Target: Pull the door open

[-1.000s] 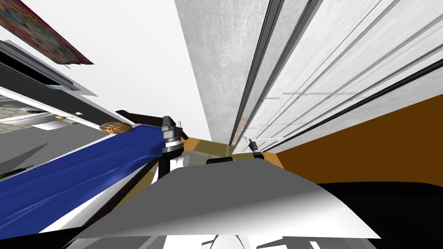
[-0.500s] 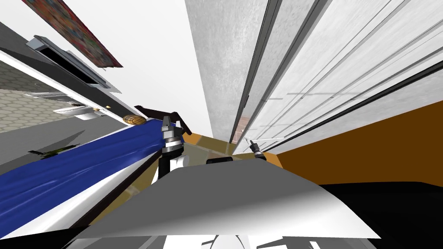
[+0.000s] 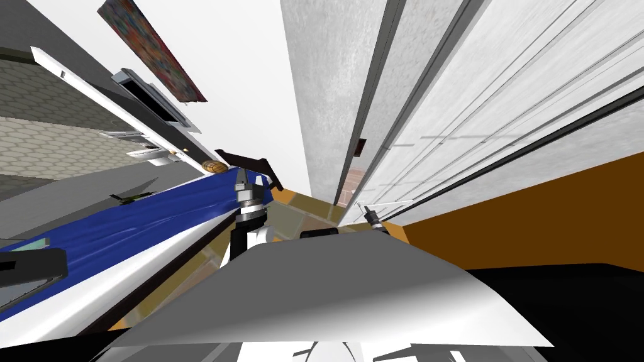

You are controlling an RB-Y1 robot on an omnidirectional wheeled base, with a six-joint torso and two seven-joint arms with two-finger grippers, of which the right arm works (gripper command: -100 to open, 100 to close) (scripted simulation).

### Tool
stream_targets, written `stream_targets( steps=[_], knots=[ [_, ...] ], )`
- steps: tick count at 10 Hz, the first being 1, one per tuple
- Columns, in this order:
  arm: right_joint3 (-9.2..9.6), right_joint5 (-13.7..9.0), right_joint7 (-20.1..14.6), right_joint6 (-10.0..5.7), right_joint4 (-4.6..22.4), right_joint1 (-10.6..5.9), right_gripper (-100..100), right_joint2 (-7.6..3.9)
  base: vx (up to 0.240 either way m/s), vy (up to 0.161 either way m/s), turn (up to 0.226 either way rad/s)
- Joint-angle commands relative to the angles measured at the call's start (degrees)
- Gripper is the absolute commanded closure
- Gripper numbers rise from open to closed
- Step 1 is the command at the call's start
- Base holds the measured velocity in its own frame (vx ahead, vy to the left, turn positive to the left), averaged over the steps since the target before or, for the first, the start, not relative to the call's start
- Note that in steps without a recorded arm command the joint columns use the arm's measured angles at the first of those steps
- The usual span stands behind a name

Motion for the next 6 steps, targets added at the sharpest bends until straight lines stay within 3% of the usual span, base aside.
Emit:
stream_targets(
  steps=[1, 2, 3, 6],
  knots=[
    [0.18, -0.1, -0.2, -1.01, 0.3, 0.59, 100, -0.26, -0.131, -0.034, 0.194],
    [0.28, -0.2, -0.3, -1.6, 0.5, 0.93, 100, -0.41, -0.202, -0.076, 0.237],
    [0.28, -0.2, -0.3, -1.6, 0.5, 0.93, 100, -0.41, -0.142, -0.056, 0.061],
    [0.8, -0.6, -0.8, -4.5, 1.4, 2.62, 100, -1.16, -0.23, -0.075, 0.218]
  ],
)
